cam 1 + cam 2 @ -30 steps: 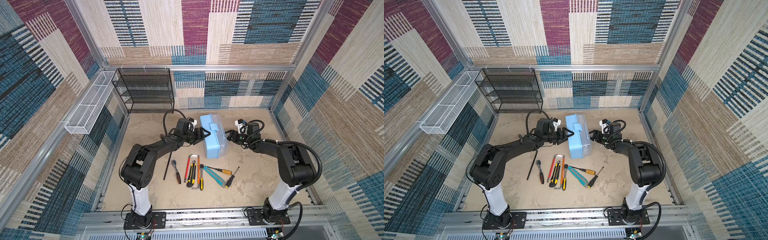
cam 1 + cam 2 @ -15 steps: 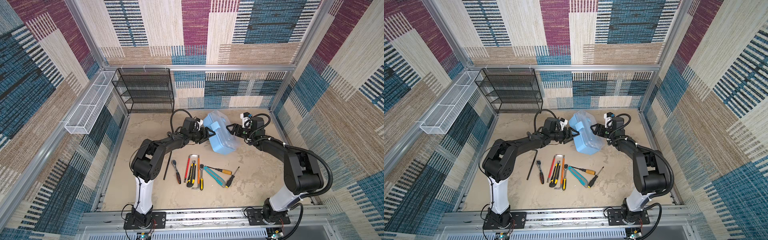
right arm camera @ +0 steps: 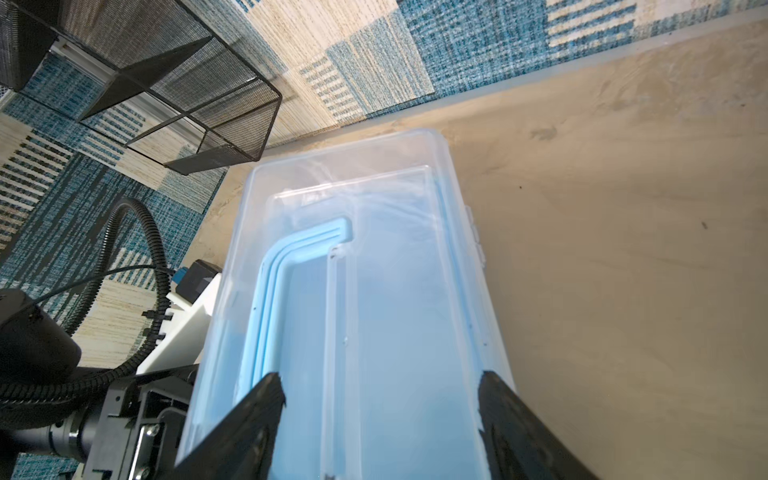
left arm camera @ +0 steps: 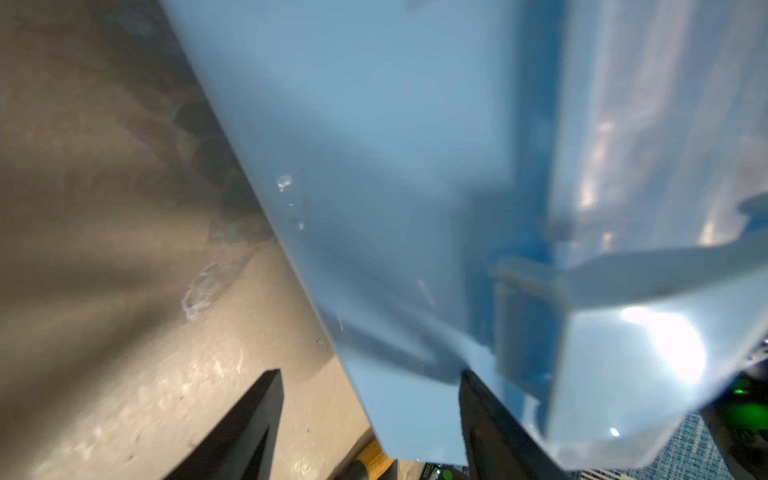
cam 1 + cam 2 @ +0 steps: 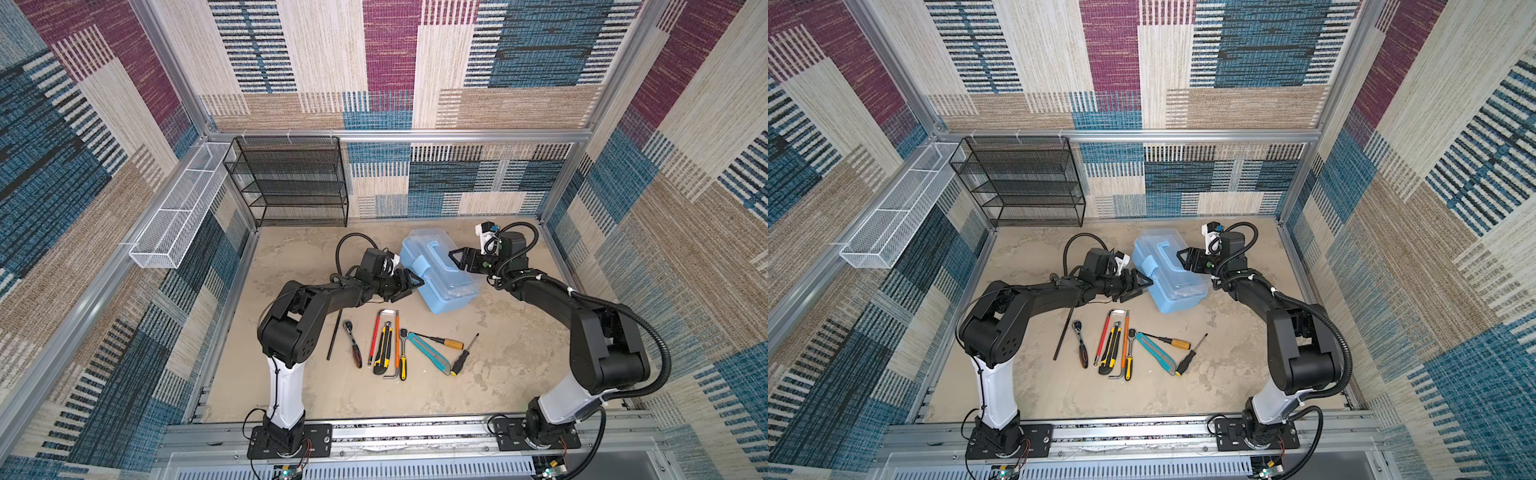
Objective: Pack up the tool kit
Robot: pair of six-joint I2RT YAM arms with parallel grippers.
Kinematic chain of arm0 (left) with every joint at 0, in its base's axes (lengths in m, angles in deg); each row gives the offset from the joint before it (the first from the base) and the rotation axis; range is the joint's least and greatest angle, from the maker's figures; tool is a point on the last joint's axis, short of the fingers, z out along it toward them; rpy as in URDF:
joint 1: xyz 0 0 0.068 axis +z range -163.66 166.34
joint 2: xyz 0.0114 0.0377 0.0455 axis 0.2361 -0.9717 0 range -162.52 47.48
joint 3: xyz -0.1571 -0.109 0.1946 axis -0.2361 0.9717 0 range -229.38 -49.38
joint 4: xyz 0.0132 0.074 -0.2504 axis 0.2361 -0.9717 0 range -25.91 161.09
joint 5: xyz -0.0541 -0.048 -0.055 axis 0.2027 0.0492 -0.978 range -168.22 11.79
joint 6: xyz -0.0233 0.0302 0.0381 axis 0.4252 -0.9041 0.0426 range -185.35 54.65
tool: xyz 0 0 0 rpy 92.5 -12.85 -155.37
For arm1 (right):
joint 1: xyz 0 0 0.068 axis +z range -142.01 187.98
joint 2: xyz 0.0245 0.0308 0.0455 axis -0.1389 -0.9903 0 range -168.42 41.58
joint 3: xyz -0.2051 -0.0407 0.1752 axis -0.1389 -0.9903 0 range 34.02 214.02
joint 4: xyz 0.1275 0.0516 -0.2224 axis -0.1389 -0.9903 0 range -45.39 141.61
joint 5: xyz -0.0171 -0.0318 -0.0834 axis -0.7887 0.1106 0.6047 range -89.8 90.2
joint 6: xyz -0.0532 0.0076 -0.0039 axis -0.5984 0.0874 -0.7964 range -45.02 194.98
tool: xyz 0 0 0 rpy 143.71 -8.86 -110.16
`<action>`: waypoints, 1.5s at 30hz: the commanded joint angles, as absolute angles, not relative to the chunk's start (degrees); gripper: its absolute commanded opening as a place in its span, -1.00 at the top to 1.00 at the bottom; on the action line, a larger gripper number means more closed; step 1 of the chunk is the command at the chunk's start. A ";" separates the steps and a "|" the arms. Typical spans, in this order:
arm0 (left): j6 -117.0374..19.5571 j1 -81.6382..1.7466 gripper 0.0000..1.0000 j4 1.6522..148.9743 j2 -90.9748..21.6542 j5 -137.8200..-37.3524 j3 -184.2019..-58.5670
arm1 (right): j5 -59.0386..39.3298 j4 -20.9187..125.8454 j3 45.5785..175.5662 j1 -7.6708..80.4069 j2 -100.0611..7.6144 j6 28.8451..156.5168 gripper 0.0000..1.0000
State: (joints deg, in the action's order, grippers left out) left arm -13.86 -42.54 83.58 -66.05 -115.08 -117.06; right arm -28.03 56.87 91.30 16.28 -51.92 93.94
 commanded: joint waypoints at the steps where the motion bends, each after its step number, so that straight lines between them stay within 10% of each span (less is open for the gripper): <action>1: -17.34 -42.31 -0.41 81.69 -63.81 -112.85 -116.36 | -27.13 50.18 91.27 17.37 -52.45 93.16 -0.53; 26: -24.34 -40.73 -0.43 67.56 -53.50 -105.42 -113.02 | -13.74 38.46 103.05 25.31 -56.95 82.59 -0.82; 45: -23.33 -40.73 -0.42 69.54 -54.81 -106.40 -113.03 | -3.81 30.14 109.39 29.25 -62.52 76.14 -0.46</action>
